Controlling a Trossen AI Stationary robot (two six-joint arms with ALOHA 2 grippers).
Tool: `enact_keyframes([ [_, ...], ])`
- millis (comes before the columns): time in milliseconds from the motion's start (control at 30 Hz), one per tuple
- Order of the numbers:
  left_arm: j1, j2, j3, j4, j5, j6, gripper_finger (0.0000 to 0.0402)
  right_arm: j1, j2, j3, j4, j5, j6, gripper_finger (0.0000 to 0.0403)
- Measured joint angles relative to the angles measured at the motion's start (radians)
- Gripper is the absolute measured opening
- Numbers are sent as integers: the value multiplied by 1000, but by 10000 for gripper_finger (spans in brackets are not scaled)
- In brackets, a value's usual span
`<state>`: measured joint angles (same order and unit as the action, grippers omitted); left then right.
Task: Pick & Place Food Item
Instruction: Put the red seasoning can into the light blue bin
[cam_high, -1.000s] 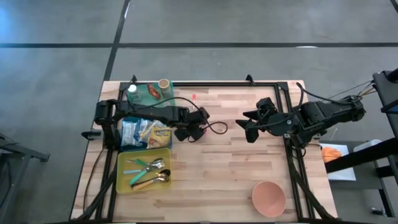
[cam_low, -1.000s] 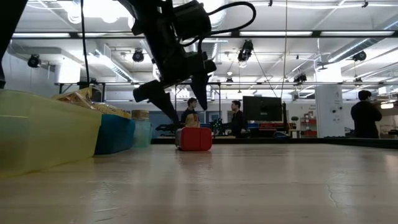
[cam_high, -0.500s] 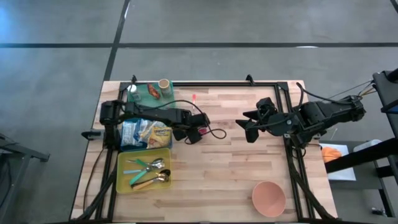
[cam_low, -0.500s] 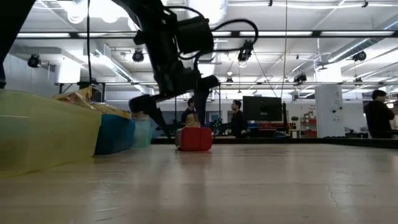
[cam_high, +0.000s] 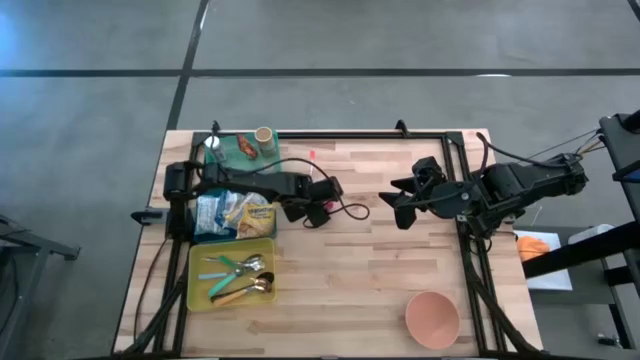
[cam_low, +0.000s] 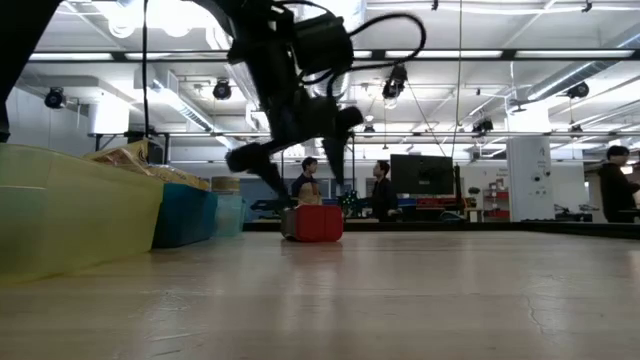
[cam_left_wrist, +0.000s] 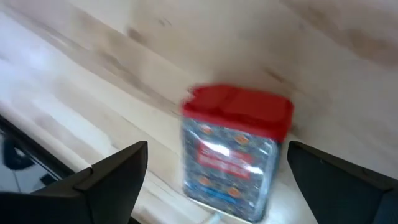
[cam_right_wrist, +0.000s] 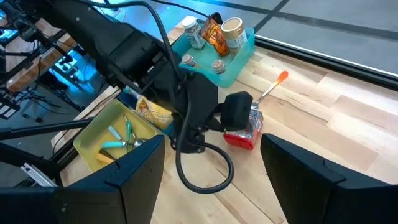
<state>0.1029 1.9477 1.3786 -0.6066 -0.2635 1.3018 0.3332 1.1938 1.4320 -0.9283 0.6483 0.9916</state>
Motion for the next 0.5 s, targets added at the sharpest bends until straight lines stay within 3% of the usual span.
enact_keyframes([
  [133,17,21,63,3,76,0,391,0,0,0,0,0,0,263],
  [500,60,184,243,-127,82,-12,391,0,0,0,0,0,0,263],
])
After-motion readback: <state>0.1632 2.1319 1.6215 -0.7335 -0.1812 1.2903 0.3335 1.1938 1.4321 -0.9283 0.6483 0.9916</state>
